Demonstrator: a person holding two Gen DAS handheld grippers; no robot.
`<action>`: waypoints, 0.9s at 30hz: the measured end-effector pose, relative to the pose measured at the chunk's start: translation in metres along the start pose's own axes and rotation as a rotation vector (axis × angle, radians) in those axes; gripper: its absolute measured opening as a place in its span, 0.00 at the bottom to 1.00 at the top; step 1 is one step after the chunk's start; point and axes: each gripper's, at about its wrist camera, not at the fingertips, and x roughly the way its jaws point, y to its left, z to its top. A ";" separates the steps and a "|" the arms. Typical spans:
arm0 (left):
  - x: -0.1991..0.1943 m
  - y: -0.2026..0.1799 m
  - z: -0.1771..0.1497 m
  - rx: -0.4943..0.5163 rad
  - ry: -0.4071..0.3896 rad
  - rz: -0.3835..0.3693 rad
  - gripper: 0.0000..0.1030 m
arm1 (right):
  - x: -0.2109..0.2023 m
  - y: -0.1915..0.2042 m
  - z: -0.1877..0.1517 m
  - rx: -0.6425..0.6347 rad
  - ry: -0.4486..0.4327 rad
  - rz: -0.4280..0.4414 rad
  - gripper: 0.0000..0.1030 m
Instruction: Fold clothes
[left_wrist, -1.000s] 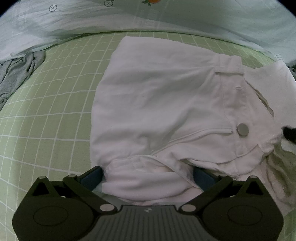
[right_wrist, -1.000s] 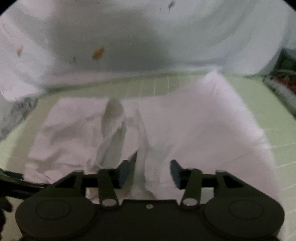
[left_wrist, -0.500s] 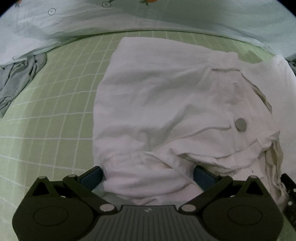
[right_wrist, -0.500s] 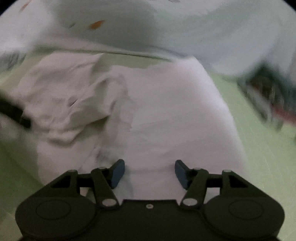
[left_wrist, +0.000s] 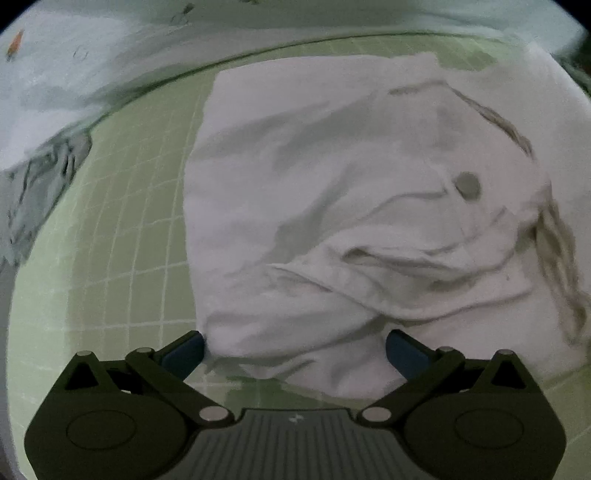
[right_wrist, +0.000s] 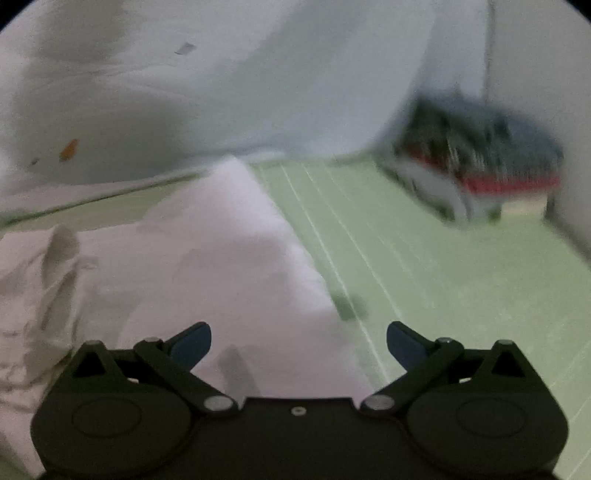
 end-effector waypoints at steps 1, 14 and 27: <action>0.000 -0.001 0.000 -0.005 0.002 0.007 1.00 | 0.006 -0.008 -0.002 0.039 0.041 0.018 0.99; 0.004 0.000 0.005 -0.035 0.015 0.002 1.00 | -0.002 -0.048 -0.017 0.424 0.112 0.273 0.18; -0.005 0.018 -0.004 -0.078 -0.013 -0.080 1.00 | -0.058 0.091 0.056 0.185 -0.031 0.675 0.09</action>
